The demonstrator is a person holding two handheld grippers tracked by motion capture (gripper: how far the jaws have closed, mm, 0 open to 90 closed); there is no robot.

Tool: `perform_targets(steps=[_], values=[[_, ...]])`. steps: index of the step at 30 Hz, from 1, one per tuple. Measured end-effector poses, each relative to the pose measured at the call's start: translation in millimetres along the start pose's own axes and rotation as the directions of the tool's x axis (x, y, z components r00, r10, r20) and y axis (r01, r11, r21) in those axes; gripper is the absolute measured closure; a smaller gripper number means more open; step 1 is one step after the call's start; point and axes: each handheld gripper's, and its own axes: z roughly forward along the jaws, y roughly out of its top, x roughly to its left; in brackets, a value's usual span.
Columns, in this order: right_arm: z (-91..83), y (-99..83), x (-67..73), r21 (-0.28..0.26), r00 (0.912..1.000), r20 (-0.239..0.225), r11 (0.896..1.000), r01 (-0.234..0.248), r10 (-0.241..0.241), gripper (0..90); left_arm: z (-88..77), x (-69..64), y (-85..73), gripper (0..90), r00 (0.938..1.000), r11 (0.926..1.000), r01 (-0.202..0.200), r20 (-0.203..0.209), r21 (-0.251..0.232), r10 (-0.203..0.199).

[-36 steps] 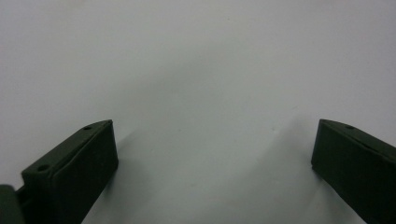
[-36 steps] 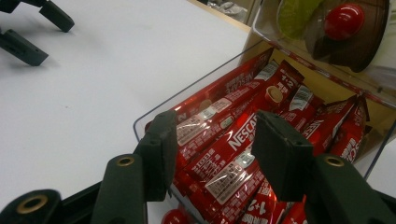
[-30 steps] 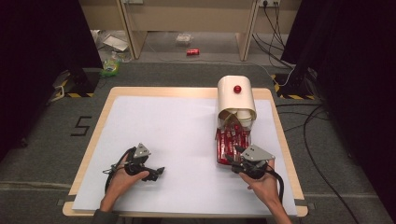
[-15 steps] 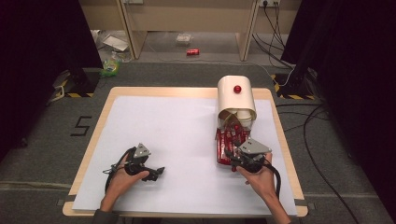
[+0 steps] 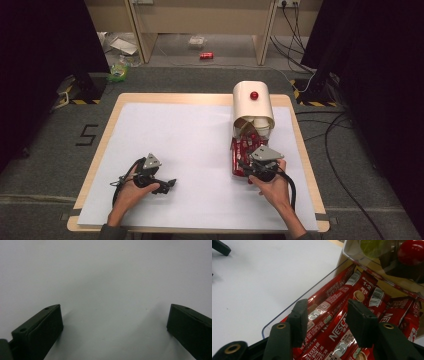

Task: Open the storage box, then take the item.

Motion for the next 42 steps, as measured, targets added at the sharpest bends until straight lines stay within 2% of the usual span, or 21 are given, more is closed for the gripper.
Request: perform_targets(steps=[11, 20, 23, 25, 27, 32, 35, 39, 42], values=[[1.6, 0.4, -6.0, 0.015, 0.9998, 0.009, 1.0, -0.017, 0.017, 53.1, -0.1, 0.1, 0.0, 0.0, 1.0, 1.0, 0.0, 0.0, 0.0, 0.0], [5.2, 3.2, -5.8, 0.035, 0.9994, 0.008, 0.999, -0.034, 0.034, 58.4, -0.1, 0.0, -0.1, 0.0, 1.0, 1.0, 0.0, 0.0, 0.0, 0.0], [7.0, 2.4, -5.9, 0.049, 0.9992, 0.014, 0.998, -0.038, 0.038, 58.8, -0.1, 0.0, -0.2, 0.0, 1.0, 1.0, 0.0, 0.0, 0.0, 0.0], [9.9, 1.0, -7.8, 0.07, 0.9979, 0.044, 0.996, -0.05, 0.047, 60.2, -0.1, 0.0, -0.2, 0.0, 1.0, 1.0, 0.0, 0.0, -0.001, 0.0], [10.5, 1.0, -9.2, 0.072, 0.9974, 0.047, 0.996, -0.059, 0.055, 61.7, -0.2, 0.0, -0.2, 0.0, 1.0, 1.0, -0.001, 0.0, -0.001, 0.001], [12.1, 2.4, -8.3, 0.086, 0.996, 0.081, 0.995, -0.046, 0.039, 62.7, -0.1, -0.1, -0.2, 0.0, 1.0, 1.0, -0.001, -0.001, -0.001, 0.001], [16.6, 2.7, -5.5, 0.096, 0.995, 0.099, 0.995, -0.022, 0.013, 64.5, -0.1, -0.1, -0.2, 0.0, 1.0, 1.0, -0.001, -0.001, -0.001, 0.001], [16.9, 2.3, -6.4, 0.095, 0.9949, 0.098, 0.995, -0.035, 0.025, 67.5, -0.1, -0.1, -0.2, 0.0, 1.0, 1.0, -0.001, -0.001, -0.001, 0.001], [17.1, 1.6, -8.6, 0.095, 0.9952, 0.095, 0.995, -0.031, 0.022, 74.9, -0.1, -0.2, -0.2, 0.0, 1.0, 1.0, -0.002, -0.002, -0.001, 0.002]])
